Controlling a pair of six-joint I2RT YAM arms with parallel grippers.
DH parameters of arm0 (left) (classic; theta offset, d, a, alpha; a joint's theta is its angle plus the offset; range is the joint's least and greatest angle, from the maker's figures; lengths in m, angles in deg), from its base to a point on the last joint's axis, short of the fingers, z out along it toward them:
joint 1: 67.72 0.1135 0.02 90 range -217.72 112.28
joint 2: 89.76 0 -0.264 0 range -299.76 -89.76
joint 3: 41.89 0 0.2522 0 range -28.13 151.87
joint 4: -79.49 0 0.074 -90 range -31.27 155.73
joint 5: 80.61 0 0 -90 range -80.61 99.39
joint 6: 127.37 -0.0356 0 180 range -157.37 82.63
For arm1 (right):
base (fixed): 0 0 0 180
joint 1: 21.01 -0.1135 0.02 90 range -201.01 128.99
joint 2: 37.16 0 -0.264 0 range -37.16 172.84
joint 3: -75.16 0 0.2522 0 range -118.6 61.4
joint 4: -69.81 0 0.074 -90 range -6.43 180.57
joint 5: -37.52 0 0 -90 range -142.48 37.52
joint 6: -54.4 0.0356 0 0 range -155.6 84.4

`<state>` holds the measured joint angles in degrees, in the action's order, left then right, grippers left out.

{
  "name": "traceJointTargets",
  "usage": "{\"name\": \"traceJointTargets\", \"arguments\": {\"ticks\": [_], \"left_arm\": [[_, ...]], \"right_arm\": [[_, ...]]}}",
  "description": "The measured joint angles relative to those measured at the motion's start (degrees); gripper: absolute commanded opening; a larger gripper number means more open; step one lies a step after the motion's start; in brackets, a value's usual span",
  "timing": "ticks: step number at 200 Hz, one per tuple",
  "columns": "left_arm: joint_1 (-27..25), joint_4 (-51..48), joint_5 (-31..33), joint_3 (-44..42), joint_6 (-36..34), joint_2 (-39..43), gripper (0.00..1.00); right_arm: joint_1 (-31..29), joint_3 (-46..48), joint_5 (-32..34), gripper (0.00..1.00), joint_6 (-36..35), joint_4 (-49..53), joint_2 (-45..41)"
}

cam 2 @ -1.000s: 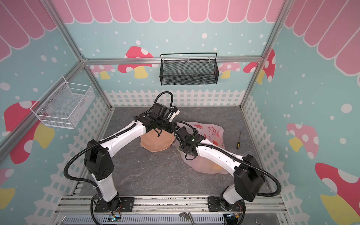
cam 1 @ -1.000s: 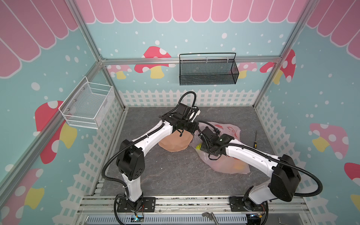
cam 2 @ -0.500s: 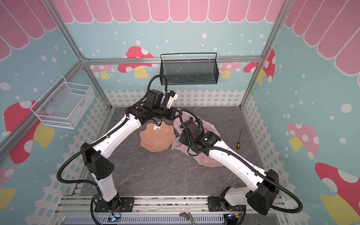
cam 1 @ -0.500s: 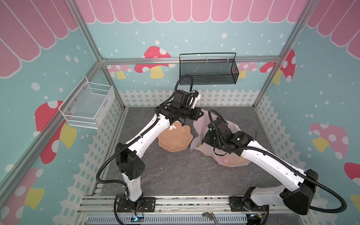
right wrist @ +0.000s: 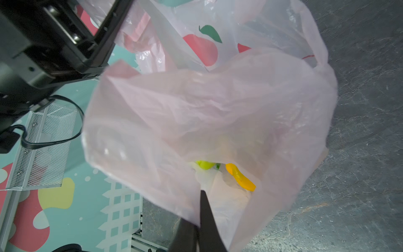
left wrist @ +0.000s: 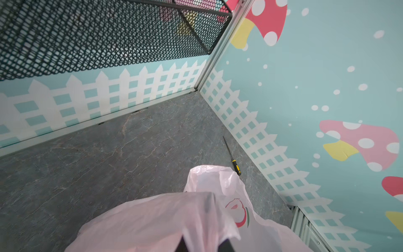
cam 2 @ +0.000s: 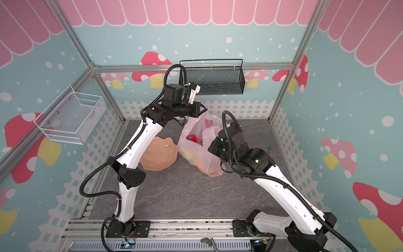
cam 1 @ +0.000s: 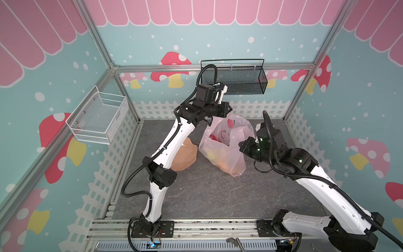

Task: Place the fruits into the plastic bag
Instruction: 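Lift the bag handles with both grippers and set the bag upright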

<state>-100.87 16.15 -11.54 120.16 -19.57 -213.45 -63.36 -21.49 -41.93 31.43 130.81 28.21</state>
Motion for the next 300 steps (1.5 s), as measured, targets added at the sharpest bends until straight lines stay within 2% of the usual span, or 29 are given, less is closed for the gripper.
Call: {"name": "traceJointTargets", "arguments": {"ticks": [76,132,160,199,243,300], "left_arm": [[0.4,-1.6,1.2,-0.2,-0.3,-1.5,0.00],[2.2,-0.7,3.8,-12.9,-2.4,4.0,0.00],[2.9,-0.8,4.9,-18.4,-3.5,8.2,0.00],[4.1,-1.2,6.0,-19.9,-4.6,12.2,0.00],[5.7,-1.3,6.9,-20.6,-5.7,13.9,0.00],[6.1,-1.0,7.9,-27.0,-7.6,15.7,0.00]], "right_arm": [[0.0,2.8,-2.9,0.00,0.1,0.7,-2.9],[0.0,13.8,-2.9,0.00,1.2,1.4,-11.8],[0.0,16.1,-2.5,0.00,2.3,2.3,-15.0],[0.0,15.3,-2.5,0.00,2.3,2.3,-15.8],[0.0,15.7,-5.5,0.00,2.2,-0.8,-14.3],[0.0,24.0,-6.9,0.00,2.9,-3.3,-17.8]]}}
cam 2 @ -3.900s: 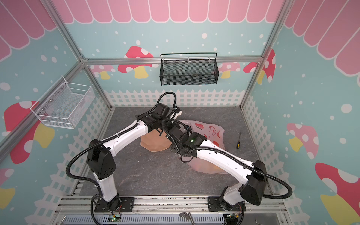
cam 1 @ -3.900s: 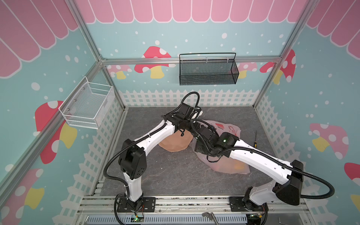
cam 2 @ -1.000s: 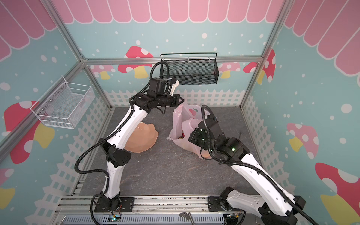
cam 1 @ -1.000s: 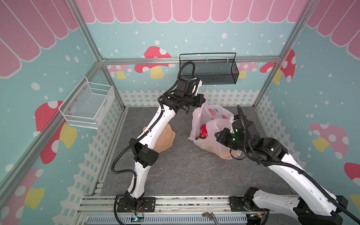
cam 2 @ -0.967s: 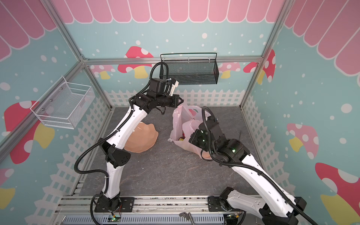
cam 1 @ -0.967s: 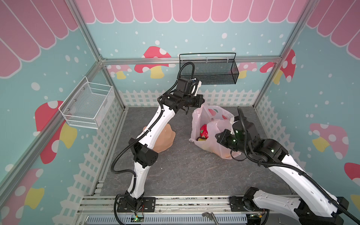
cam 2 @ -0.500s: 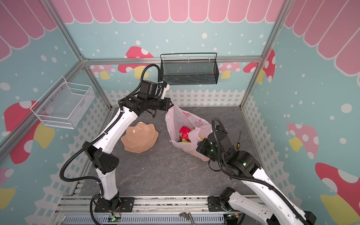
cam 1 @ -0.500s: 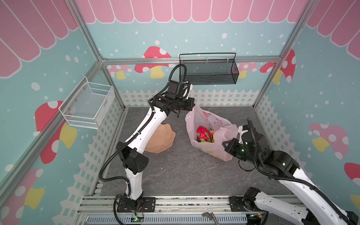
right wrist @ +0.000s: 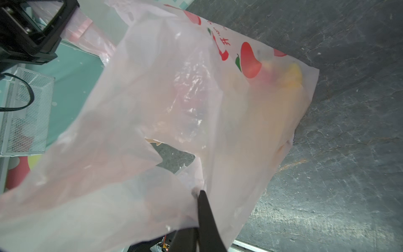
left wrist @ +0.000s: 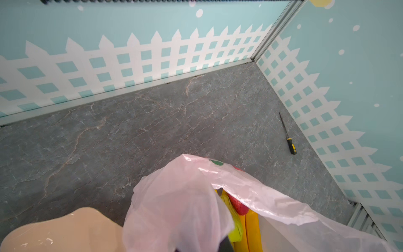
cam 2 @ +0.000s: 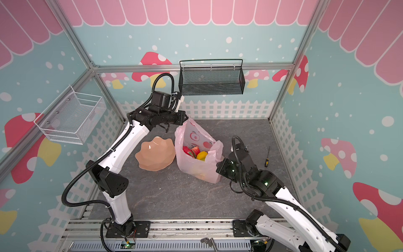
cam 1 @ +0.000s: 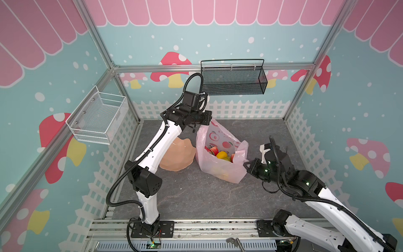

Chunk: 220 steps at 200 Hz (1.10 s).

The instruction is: Place the fruits into the plastic bag

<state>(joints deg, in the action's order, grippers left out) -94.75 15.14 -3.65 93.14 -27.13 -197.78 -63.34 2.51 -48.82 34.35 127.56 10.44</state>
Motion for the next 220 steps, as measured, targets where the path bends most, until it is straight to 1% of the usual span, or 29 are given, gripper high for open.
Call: {"name": "traceJointTargets", "arguments": {"ticks": [19,28,39,60,70,81,89,104,131,145,151,171,176,198,203,220], "left_arm": [[0.0,0.6,0.0,-2.2,-0.1,1.6,0.05],[0.0,1.2,-0.2,-3.3,-0.1,2.7,0.11],[0.0,2.1,-0.6,-4.7,-0.3,4.4,0.24],[0.0,4.0,-1.7,-7.7,0.1,8.1,0.54],[0.0,4.9,-2.1,-9.3,0.9,10.1,0.64],[0.0,5.8,-2.4,-11.1,1.0,12.4,0.71],[0.0,6.4,-2.4,-12.3,1.5,13.9,0.73],[0.0,7.1,-2.6,-14.6,1.6,16.7,0.76],[0.4,8.0,-1.7,-18.5,1.8,21.4,0.80],[1.5,8.4,-0.8,-20.5,2.4,23.6,0.85],[2.4,8.5,-0.3,-21.5,2.9,24.7,0.89],[6.1,8.9,1.4,-24.0,4.3,27.8,0.95],[7.3,9.0,1.9,-24.5,4.7,28.6,0.99],[11.1,9.4,3.4,-26.1,5.7,31.2,0.99],[11.8,9.6,3.6,-26.4,5.9,31.6,0.99],[14.1,10.2,4.0,-27.6,6.0,32.8,0.99]], "right_arm": [[0.0,1.0,-0.1,0.05,0.3,0.1,-1.6],[0.0,1.0,-0.1,0.08,0.2,-0.1,-1.7],[0.0,1.0,-0.2,0.14,0.3,-0.5,-1.6],[0.0,0.9,-0.6,0.34,0.0,-1.0,-0.7],[0.0,0.3,-1.1,0.43,-1.1,-1.0,0.1],[0.0,-0.4,-1.4,0.52,-1.2,-1.3,0.8],[0.0,-1.1,-1.5,0.59,-1.9,-1.2,1.0],[0.0,-2.9,-1.3,0.68,-2.3,-0.5,1.1],[0.0,-6.0,0.5,0.77,-2.5,1.4,0.0],[0.0,-7.5,1.8,0.82,-2.8,3.1,-0.6],[0.0,-8.3,2.4,0.84,-2.8,4.0,-0.6],[0.0,-12.1,4.6,0.90,-3.8,6.9,0.1],[0.0,-13.3,5.2,0.92,-4.2,7.7,0.5],[0.0,-19.4,8.2,1.00,-6.6,10.8,3.0],[0.2,-20.8,8.8,0.98,-7.1,11.4,3.7],[1.5,-25.1,10.6,0.98,-9.9,13.2,6.1]]}}
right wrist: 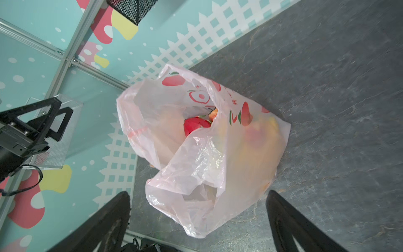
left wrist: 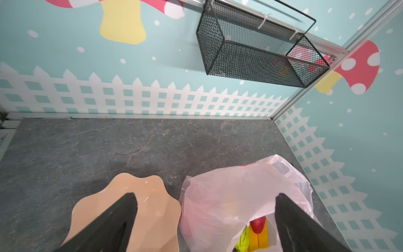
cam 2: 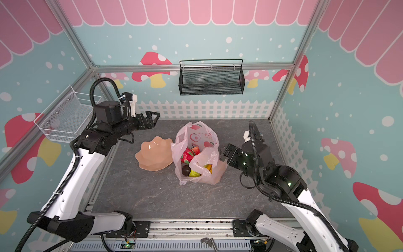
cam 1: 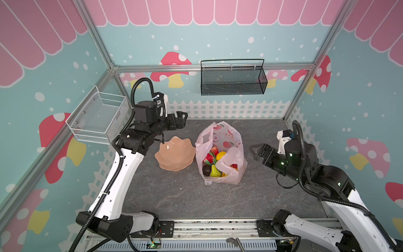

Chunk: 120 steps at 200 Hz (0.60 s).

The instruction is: Place the fruits into the plastic bag

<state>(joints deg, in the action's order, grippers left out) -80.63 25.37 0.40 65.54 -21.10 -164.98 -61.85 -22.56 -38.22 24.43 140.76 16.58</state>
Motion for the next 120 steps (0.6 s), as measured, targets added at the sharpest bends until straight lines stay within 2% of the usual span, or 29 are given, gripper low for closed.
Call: {"name": "traceJointTargets", "arguments": {"ticks": [31,64,97,120], "left_arm": [[3.3,1.4,0.9,-4.6,0.0,2.2,0.99],[5.6,2.8,2.1,-10.6,-0.2,4.7,0.99],[7.7,6.4,4.5,-19.2,-0.2,8.8,0.99],[8.6,12.3,6.3,-29.4,-0.2,14.0,0.99]], "right_arm": [[7.6,-6.8,-0.9,0.98,-7.2,1.7,6.0],[23.7,-8.0,-8.8,0.98,-16.8,0.8,13.2],[42.7,-0.3,-17.9,0.98,-24.9,-5.4,16.7],[49.7,8.5,-18.6,0.98,-28.9,-12.2,16.4]]}}
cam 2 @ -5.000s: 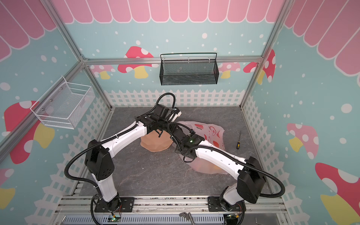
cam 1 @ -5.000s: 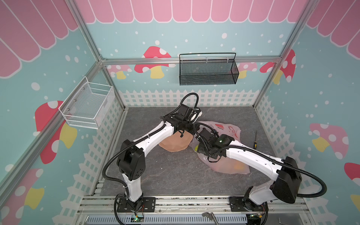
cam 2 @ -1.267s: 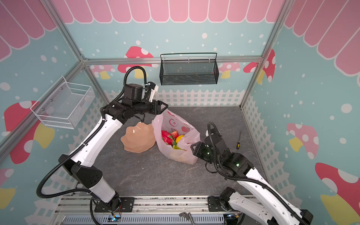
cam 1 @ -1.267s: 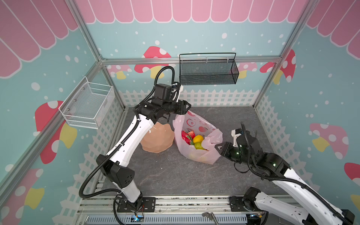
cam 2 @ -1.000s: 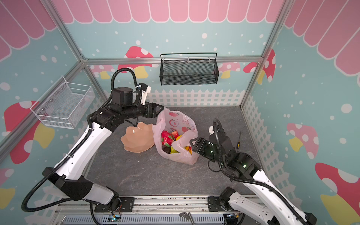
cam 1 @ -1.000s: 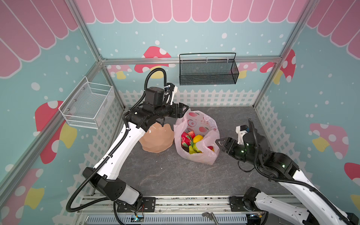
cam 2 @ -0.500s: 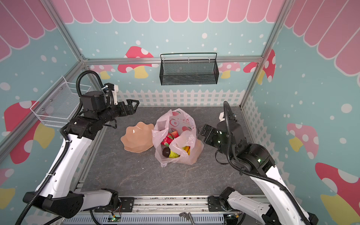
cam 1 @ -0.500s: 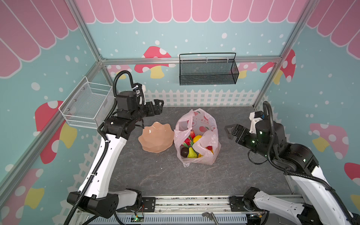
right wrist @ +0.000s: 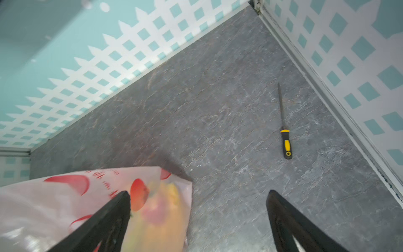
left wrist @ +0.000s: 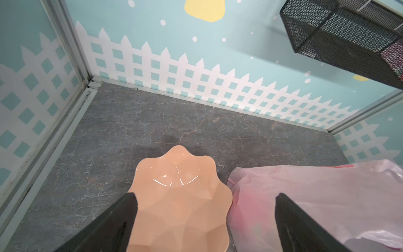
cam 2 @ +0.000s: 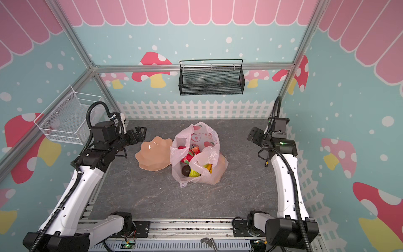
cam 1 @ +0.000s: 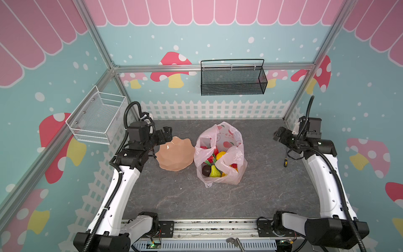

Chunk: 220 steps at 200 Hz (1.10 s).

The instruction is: Place the fruits into the plastic bag

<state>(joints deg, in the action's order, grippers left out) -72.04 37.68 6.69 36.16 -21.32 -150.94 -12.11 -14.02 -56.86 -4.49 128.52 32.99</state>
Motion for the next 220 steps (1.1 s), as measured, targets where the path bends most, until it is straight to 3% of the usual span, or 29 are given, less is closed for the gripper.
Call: {"name": "traceJointTargets", "arguments": {"ticks": [34,66,84,147,185,205,220], "left_arm": [[3.5,12.1,2.3,-15.5,0.1,3.4,0.99],[4.8,25.7,5.1,-28.5,-1.6,2.2,0.99],[4.9,34.1,5.9,-34.3,-3.6,1.1,0.99],[4.9,61.3,7.4,-47.6,-9.6,-6.6,0.99],[4.8,80.4,6.5,-51.3,-11.1,-19.3,0.99],[4.7,91.0,5.5,-52.2,-11.9,-28.0,0.99],[4.7,91.7,6.3,-52.9,-11.8,-28.2,0.99]], "right_arm": [[4.0,17.9,3.7,0.98,-3.1,-16.5,-3.9],[4.2,41.4,5.5,0.98,-8.1,-40.5,-14.4],[4.2,49.3,6.3,0.98,-11.5,-51.6,-15.5],[1.0,63.6,5.7,0.98,-20.4,-82.8,-10.9],[-1.4,68.1,4.3,0.98,-25.6,-98.6,-5.8],[-2.3,67.6,1.6,0.98,-27.9,-103.1,1.4],[-2.7,65.7,-0.3,0.98,-29.2,-103.3,5.1]]}}
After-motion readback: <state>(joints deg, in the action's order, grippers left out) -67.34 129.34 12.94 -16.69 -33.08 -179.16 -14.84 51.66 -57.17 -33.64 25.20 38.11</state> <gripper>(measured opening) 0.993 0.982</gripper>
